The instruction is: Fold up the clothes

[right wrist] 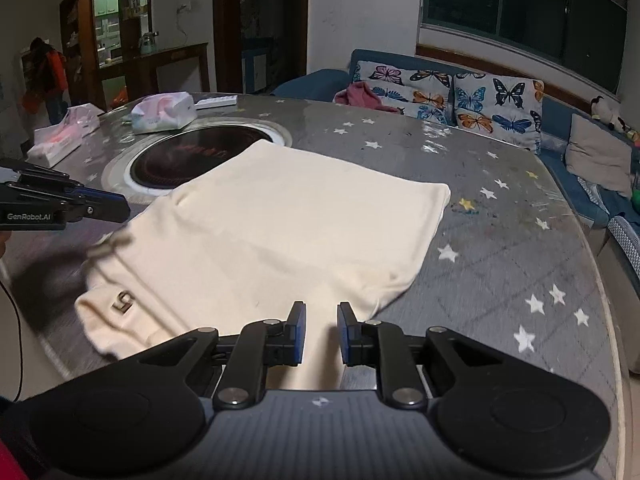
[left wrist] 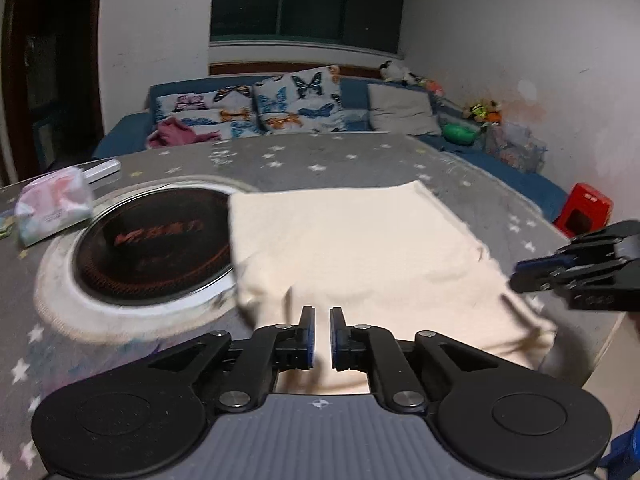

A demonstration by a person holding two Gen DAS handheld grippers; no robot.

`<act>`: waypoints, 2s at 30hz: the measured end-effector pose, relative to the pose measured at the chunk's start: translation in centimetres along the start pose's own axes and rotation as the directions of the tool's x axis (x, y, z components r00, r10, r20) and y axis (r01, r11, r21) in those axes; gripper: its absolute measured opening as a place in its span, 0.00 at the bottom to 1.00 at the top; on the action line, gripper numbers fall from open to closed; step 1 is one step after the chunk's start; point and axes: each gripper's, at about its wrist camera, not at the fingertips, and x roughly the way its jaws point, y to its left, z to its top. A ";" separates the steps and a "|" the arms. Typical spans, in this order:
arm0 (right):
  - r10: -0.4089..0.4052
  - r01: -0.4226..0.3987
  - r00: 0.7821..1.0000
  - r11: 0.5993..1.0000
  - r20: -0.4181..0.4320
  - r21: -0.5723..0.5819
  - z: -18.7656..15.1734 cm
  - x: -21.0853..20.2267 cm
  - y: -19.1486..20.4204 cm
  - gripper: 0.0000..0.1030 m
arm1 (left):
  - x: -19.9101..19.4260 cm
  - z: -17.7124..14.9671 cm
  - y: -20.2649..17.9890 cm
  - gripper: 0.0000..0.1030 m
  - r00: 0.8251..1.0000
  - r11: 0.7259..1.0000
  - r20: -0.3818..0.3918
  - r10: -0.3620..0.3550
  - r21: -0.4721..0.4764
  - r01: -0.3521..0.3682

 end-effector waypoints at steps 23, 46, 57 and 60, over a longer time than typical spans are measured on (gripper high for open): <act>0.056 -0.058 0.998 0.994 -0.021 -0.095 -1.0 1.1 2.8 0.16 | 2.6 -2.0 0.4 0.22 0.998 0.996 -0.051 -0.044 0.081 0.048; 0.038 -0.040 0.999 0.977 -0.014 -0.212 -3.1 -2.9 4.9 0.28 | -4.0 -7.3 -2.8 0.42 0.994 0.902 -0.016 -0.112 0.417 0.108; 0.022 -0.031 0.999 0.941 -0.031 -0.338 -4.8 -4.8 5.8 0.40 | -2.5 -7.9 -4.3 0.23 0.987 0.854 0.039 -0.154 0.508 0.113; 0.027 -0.038 0.999 0.925 -0.035 -0.379 -5.2 -4.6 6.2 0.41 | -2.3 -7.1 -3.9 0.10 0.986 0.870 0.042 -0.163 0.476 0.124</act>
